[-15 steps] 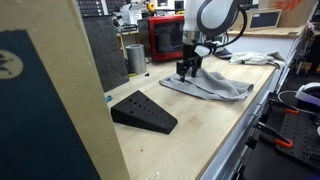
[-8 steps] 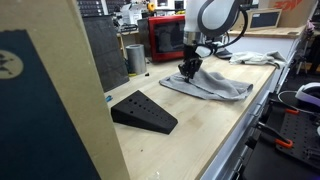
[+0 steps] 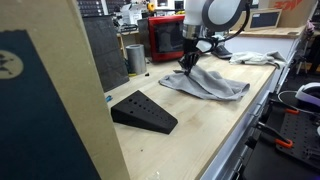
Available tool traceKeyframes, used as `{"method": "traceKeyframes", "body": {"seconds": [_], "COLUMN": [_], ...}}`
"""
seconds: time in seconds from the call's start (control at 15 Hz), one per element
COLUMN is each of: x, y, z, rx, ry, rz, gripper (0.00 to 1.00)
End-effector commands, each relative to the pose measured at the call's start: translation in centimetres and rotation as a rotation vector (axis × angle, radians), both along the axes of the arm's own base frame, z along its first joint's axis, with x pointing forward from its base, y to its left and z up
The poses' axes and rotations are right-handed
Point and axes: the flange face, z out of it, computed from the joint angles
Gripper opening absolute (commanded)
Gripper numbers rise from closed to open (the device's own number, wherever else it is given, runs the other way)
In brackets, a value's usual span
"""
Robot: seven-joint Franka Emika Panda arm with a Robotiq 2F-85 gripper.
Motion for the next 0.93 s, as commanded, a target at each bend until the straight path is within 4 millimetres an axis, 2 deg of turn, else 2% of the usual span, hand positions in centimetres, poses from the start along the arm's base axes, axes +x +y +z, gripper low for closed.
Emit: {"method": "traceKeyframes", "body": {"seconds": [0.0, 0.2, 0.4, 0.47, 0.53, 0.6, 0.87], "x": [-0.8, -0.9, -1.4, -1.5, -1.6, -1.7, -1.8], "y": [0.7, 2.0, 3.3, 3.6, 3.9, 4.1, 5.7], "z": [2.8, 3.7, 3.5, 3.3, 3.2, 3.1, 3.3], "rx": [-0.034, -0.052, -0.072, -0.076, -0.078, -0.078, -0.077], "ry": [-0.054, -0.073, -0.067, -0.062, -0.056, -0.054, -0.065], "rz": [0.021, 0.062, 0.104, 0.114, 0.124, 0.133, 0.162], "gripper": [0.01, 0.01, 0.02, 0.19, 0.31, 0.07, 0.0]}}
